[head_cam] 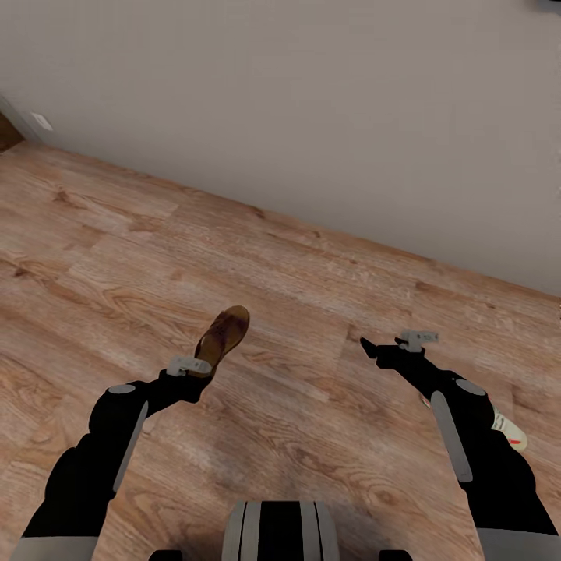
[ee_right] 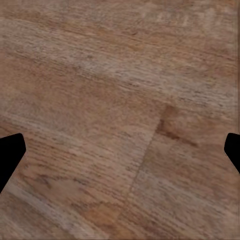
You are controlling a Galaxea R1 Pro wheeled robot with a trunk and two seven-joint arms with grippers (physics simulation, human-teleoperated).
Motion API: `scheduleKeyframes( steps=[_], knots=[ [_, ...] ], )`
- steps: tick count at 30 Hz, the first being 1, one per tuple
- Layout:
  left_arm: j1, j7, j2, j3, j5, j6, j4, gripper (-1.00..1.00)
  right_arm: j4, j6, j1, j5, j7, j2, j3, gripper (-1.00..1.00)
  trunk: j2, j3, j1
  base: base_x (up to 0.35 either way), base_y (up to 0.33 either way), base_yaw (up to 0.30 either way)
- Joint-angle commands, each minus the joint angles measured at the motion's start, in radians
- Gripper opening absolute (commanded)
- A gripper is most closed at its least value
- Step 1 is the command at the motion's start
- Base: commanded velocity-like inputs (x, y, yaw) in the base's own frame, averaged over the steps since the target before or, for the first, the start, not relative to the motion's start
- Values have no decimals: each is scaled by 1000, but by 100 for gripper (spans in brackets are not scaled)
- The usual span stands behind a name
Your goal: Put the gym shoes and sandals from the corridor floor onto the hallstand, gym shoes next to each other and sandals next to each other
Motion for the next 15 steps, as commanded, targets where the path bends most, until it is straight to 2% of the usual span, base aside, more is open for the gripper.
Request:
scheduleKeyframes(
  steps=[1,9,15],
  knots=[
    [0,-10,-1,1,-11,2,-1,-100,-1,6,0,-3,3,0,-1,100,0,3,-1,0,0,0],
    [1,-9,-40,-3,-12,3,-1,-100,2,3,0,6,4,1,1,100,2,34,-4,0,0,0],
    [1,-10,-43,-4,-12,2,-1,-100,2,3,0,6,3,2,1,100,3,58,-7,0,0,0]
  ],
)
